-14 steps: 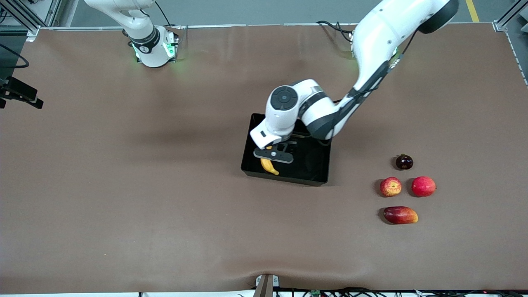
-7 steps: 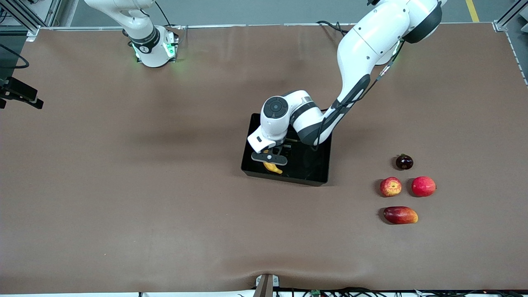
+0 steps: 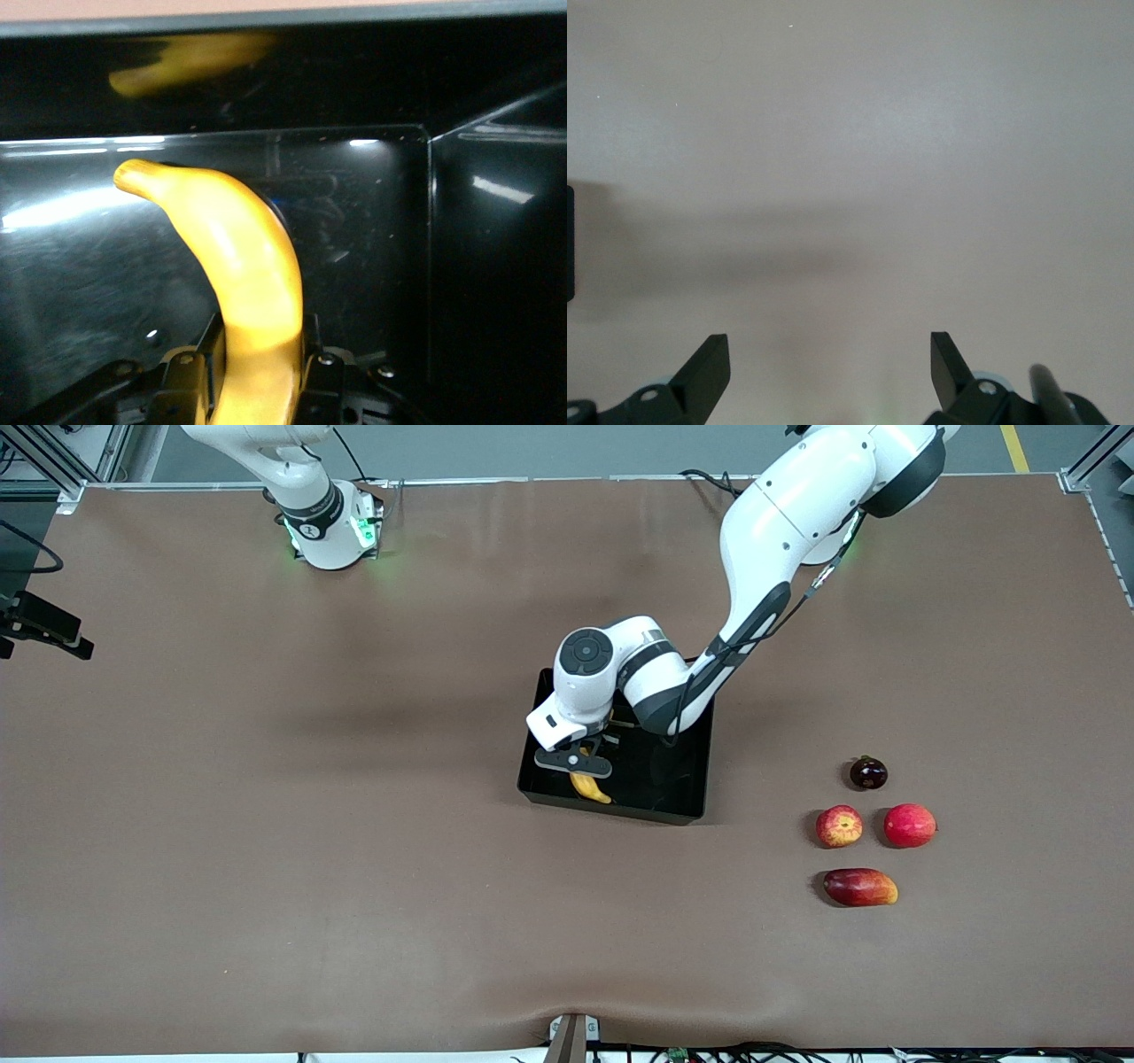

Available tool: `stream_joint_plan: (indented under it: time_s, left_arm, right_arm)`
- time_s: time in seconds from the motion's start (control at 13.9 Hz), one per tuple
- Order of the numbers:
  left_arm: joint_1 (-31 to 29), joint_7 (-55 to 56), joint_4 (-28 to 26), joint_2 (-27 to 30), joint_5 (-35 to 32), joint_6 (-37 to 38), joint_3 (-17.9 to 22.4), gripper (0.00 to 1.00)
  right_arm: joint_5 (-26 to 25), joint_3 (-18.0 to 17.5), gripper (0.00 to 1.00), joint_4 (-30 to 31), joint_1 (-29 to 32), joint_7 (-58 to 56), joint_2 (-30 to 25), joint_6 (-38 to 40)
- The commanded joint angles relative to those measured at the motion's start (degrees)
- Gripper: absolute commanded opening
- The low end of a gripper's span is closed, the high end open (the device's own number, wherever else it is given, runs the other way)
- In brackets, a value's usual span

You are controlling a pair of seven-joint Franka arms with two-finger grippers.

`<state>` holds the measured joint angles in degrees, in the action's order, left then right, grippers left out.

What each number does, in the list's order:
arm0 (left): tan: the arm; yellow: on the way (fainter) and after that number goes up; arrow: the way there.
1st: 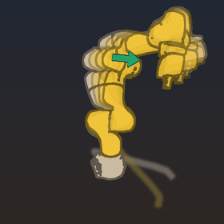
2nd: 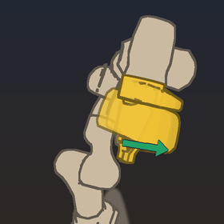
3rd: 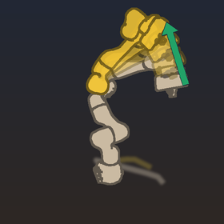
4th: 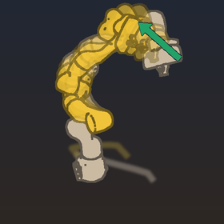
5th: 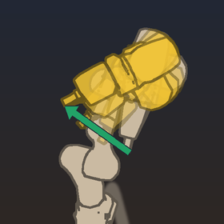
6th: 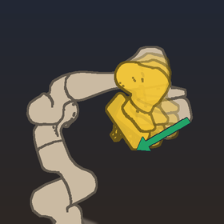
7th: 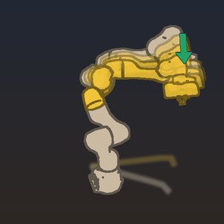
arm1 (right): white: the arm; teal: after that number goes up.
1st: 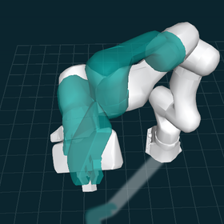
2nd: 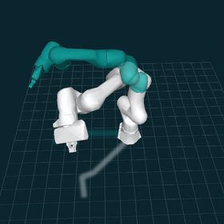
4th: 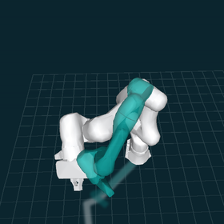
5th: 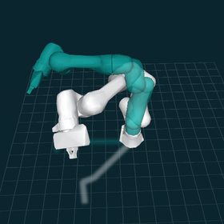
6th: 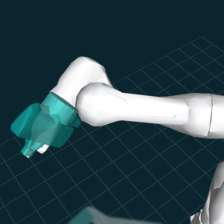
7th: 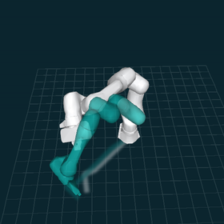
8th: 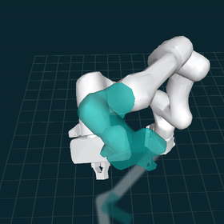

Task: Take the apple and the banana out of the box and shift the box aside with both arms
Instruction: 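Lift the banana with the left gripper while the right gripper reaches the box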

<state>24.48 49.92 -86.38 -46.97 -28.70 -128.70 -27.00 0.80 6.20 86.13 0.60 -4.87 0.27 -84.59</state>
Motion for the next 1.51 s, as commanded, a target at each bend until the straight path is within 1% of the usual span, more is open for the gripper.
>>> stream_joint_plan:
  time_s: [0.0, 0.22, 0.29, 0.43, 0.57, 0.72, 0.79, 0.93, 1.08, 1.22, 1.36, 1.43]
  left_arm:
    - [0.31, 1.41, 0.69, 6.78, -0.93, 6.96, -0.07, 0.00]
    - [-1.18, 1.14, 0.51, 12.59, 0.22, 8.99, -0.07, 0.00]
    - [-2.41, 1.23, 0.34, 14.43, 0.57, 9.26, -0.16, 0.00]
    - [-7.66, -1.21, -1.76, 18.65, 4.51, 9.52, -0.42, 0.00]
    - [-14.60, -9.62, -4.66, 21.64, 8.29, 9.87, -2.26, 0.00]
    - [-20.58, -16.66, -9.05, 23.58, 8.48, 9.96, -3.14, 0.00]
    - [-22.70, -19.83, -10.55, 23.85, 8.48, 9.96, -3.14, 0.00]
    - [-26.13, -25.20, -13.10, 23.33, 8.48, 9.88, -3.06, 0.00]
    - [-28.69, -28.38, -15.48, 22.54, 8.14, 8.39, -3.06, 0.00]
    - [-30.62, -31.18, -16.44, 20.35, 6.48, 7.86, -2.88, 0.00]
    - [-33.00, -33.30, -18.11, 17.98, 3.49, 3.66, -2.97, 0.00]
    - [-33.35, -33.40, -18.99, 17.10, 3.04, 1.03, -2.88, 0.00]
  right_arm:
    - [-0.62, -0.93, 1.00, -0.53, 1.60, 0.04, 0.35, 0.30]
    - [-0.45, -0.93, 1.00, -0.44, 1.60, 0.12, 1.22, 0.12]
    - [-0.10, -0.93, 1.00, -0.44, 1.77, 0.21, 2.44, -0.14]
    - [-0.01, -1.01, 1.00, -0.09, 2.12, -0.31, 3.59, 1.09]
    - [-0.01, -1.28, 1.00, 0.09, 0.72, -0.06, 3.95, 5.55]
    - [0.25, -1.28, 1.00, 0.26, -2.26, 0.21, 3.95, 6.19]
    - [0.25, -1.37, 1.00, 0.26, -4.27, 0.21, 4.21, 6.54]
    - [0.60, -1.37, 1.00, 0.26, -9.54, 0.39, 6.66, 6.11]
    - [5.68, -1.28, 1.00, 0.35, -13.07, 1.87, 9.04, 4.27]
    - [7.54, -1.28, 1.00, 1.84, -17.54, 11.84, 11.33, 0.32]
    - [7.64, -1.28, 1.00, 3.95, -24.30, 23.10, 13.43, -4.85]
    - [7.64, -1.37, 1.00, 5.17, -27.03, 25.68, 14.40, -8.28]
